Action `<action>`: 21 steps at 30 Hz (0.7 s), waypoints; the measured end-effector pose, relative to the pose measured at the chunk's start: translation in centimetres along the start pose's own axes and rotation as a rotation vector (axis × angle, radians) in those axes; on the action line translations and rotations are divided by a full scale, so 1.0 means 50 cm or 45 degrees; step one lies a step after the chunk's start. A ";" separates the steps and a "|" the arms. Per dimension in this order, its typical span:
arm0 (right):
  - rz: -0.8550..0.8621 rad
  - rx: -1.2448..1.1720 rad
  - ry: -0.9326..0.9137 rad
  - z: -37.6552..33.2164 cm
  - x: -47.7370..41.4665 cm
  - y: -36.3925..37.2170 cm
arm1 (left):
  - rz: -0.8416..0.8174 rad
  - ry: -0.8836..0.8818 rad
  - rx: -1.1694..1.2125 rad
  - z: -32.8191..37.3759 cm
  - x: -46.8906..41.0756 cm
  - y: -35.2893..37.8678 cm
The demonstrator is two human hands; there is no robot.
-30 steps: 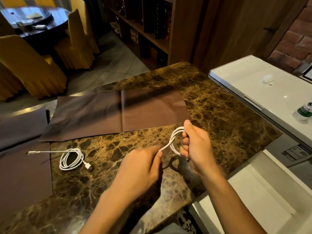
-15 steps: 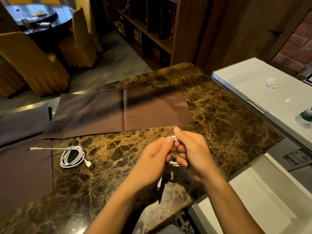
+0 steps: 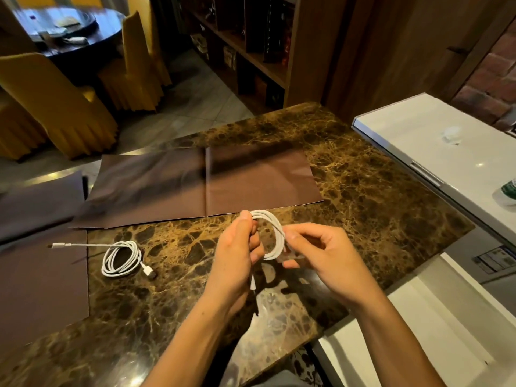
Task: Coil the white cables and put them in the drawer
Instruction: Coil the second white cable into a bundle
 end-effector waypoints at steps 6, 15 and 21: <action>-0.115 -0.059 0.062 -0.004 0.016 -0.020 | 0.042 0.129 -0.256 -0.008 -0.004 -0.004; 0.265 0.468 -0.407 -0.002 0.022 -0.001 | -0.030 0.070 -0.298 -0.022 0.017 0.005; 0.400 0.758 -0.606 0.010 0.024 -0.004 | -0.094 0.055 -0.326 -0.020 0.041 0.023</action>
Point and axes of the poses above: each hand's wrist, its own x-axis away from the middle knuckle, its own y-axis out of the palm, z = x × y, the point moved 2 cm from there along -x, towards the middle knuckle, and after that the axes turned 9 degrees about z, right-handed, at the moved point
